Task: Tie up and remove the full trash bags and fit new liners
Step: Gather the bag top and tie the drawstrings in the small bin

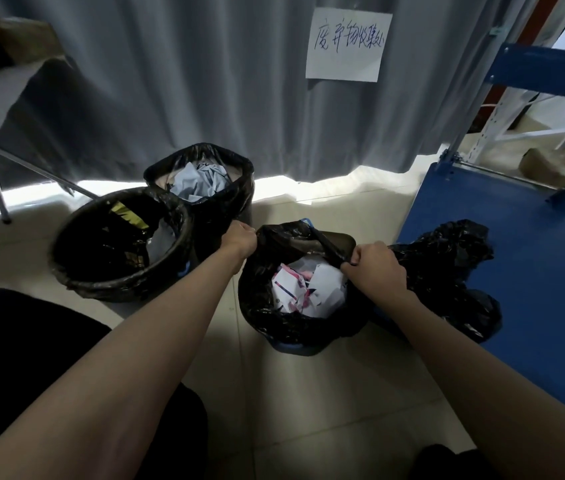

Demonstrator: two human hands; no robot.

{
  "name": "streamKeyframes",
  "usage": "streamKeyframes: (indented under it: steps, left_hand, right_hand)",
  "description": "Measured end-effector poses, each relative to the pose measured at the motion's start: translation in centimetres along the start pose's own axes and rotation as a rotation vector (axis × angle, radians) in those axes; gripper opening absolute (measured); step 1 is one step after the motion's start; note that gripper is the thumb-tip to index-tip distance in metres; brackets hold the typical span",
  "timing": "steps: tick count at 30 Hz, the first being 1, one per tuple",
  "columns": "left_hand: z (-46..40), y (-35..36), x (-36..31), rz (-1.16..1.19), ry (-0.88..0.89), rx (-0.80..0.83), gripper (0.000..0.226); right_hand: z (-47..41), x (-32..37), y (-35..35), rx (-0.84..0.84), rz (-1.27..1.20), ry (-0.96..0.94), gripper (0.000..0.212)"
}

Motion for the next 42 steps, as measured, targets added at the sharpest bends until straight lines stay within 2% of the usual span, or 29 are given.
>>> streamKeyframes:
  steps: [4, 8, 12, 17, 20, 24, 26, 30, 33, 38, 40, 42]
  left_hand:
    - [0.8, -0.2, -0.5, -0.028, -0.015, 0.019, 0.026]
    - [1.1, -0.1, -0.5, -0.064, -0.048, 0.056, 0.034]
    - [1.1, -0.9, -0.6, -0.078, -0.049, 0.019, 0.024]
    - [1.8, -1.8, -1.2, -0.080, -0.026, 0.080, 0.028]
    - [2.0, -2.9, -2.1, -0.013, -0.015, 0.083, 0.034]
    - [3.2, -3.6, -4.3, 0.130, 0.009, 0.158, 0.019]
    - [3.3, -4.2, -5.2, 0.095, 0.077, 0.069, 0.025]
    - [4.5, -5.8, -7.2, -0.425, 0.450, -0.269, 0.025]
    - [5.7, -5.5, -7.9, -0.570, 0.620, -0.361, 0.017]
    - [6.4, -4.7, -8.2, -0.654, 0.763, -0.294, 0.020]
    - [7.2, -3.9, -8.4, -0.675, 0.877, -0.187, 0.021]
    - [8.1, -2.8, -8.2, -0.684, 0.936, 0.002, 0.023]
  right_hand:
    - [-0.1, 0.7, 0.3, 0.044, 0.008, 0.005, 0.020]
    - [-0.3, 1.5, 0.7, 0.054, 0.014, -0.012, 0.020]
    - [-0.6, 1.9, 1.1, 0.060, 0.043, -0.036, 0.016]
    - [-1.0, 1.8, 0.7, 0.004, 0.071, -0.032, 0.011]
    - [-1.1, 1.5, 0.0, -0.055, 0.043, -0.023, 0.011]
    - [-0.8, 1.3, -0.8, -0.072, 0.014, -0.014, 0.011]
    - [-0.5, 1.4, -1.1, -0.074, -0.001, -0.020, 0.011]
    - [-0.1, 1.0, -2.5, -0.162, -0.035, -0.021, 0.011]
    - [0.1, 0.2, -3.2, -0.219, -0.063, 0.007, 0.013]
    - [1.5, 1.3, -3.2, -0.176, -0.022, -0.071, 0.029]
    - [2.2, 2.1, -3.2, -0.202, 0.034, -0.146, 0.029]
    - [2.5, 2.2, -3.0, -0.196, 0.080, -0.170, 0.029]
Point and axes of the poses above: each hand's wrist, its own z-axis away from the middle knuckle, its own y-axis out of the palm, x = y × z, the point moved 5 cm from there along -z, towards the middle knuckle, and after that the axes turned 4 degrees about -x, right-handed, at the moved point
